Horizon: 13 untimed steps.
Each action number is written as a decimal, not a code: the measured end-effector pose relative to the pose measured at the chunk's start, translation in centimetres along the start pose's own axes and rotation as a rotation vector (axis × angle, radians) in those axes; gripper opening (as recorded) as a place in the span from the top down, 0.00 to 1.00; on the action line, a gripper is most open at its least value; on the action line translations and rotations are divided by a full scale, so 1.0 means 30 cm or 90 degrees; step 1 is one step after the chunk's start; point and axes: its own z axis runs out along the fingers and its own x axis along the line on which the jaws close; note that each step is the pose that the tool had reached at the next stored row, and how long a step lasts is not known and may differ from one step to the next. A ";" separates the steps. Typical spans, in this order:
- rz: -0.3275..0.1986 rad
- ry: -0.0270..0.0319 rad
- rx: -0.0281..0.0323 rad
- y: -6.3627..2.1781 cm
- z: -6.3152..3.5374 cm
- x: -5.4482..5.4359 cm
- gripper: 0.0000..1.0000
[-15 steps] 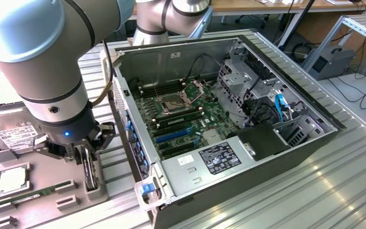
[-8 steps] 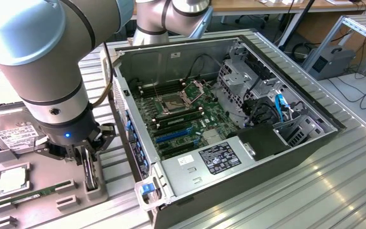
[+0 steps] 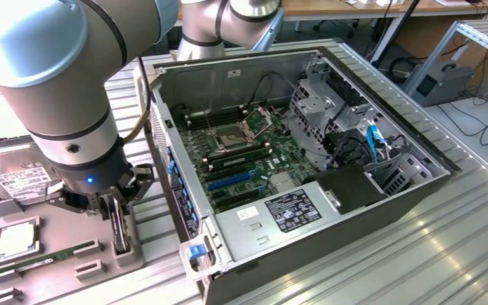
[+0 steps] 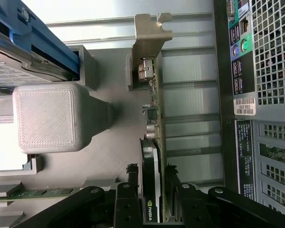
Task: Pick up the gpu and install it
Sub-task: 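Pick up the gpu and move the gpu toward the slot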
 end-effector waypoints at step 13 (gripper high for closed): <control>-0.026 0.0011 -0.0006 0.000 0.001 0.003 0.64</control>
